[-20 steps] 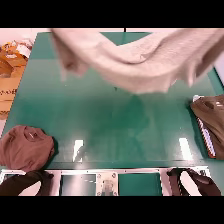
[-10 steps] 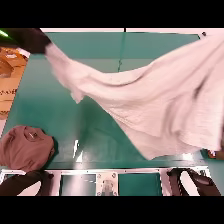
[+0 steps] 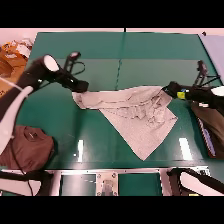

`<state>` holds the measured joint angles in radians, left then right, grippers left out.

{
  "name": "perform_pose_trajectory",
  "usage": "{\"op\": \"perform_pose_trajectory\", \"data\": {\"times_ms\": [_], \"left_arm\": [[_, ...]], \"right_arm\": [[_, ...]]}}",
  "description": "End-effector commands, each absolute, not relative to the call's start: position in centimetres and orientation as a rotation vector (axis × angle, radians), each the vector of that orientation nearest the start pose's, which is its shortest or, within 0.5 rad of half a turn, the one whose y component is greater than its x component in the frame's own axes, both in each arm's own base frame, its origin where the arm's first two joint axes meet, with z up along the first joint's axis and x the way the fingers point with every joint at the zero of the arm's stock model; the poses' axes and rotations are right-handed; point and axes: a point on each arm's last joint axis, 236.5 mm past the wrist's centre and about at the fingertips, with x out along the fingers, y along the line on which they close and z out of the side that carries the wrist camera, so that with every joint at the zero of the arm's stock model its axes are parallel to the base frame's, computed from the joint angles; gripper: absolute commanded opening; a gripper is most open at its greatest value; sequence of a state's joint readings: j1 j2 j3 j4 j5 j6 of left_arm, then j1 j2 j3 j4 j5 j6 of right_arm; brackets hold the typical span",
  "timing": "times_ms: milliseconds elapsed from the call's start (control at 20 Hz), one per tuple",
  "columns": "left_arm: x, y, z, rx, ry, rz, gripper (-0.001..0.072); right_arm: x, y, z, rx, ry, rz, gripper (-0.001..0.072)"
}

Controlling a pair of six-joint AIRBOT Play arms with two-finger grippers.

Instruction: Fold the shirts.

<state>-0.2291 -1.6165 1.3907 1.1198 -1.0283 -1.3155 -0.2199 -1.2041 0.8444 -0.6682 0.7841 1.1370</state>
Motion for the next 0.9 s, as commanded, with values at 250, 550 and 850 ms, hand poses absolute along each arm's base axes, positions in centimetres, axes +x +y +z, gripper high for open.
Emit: {"op": "perform_pose_trajectory", "data": {"times_ms": [250,550,850], "left_arm": [[49.7,-18.9,-4.4,-0.159,1.071,-0.459,0.0024],[51.9,-12.0,-3.5,-0.238,1.059,-0.345,0.0024],[50.0,-3.0,-4.7,-0.347,1.169,-0.24,0.0024]], "right_arm": [[41.1,-1.7,4.9,0.874,0.969,0.188,0.0546],[33.4,-1.9,5.3,0.969,1.031,0.187,0.0272],[24.1,6.7,-0.2,1.089,1.245,0.244,0.0271]]}}
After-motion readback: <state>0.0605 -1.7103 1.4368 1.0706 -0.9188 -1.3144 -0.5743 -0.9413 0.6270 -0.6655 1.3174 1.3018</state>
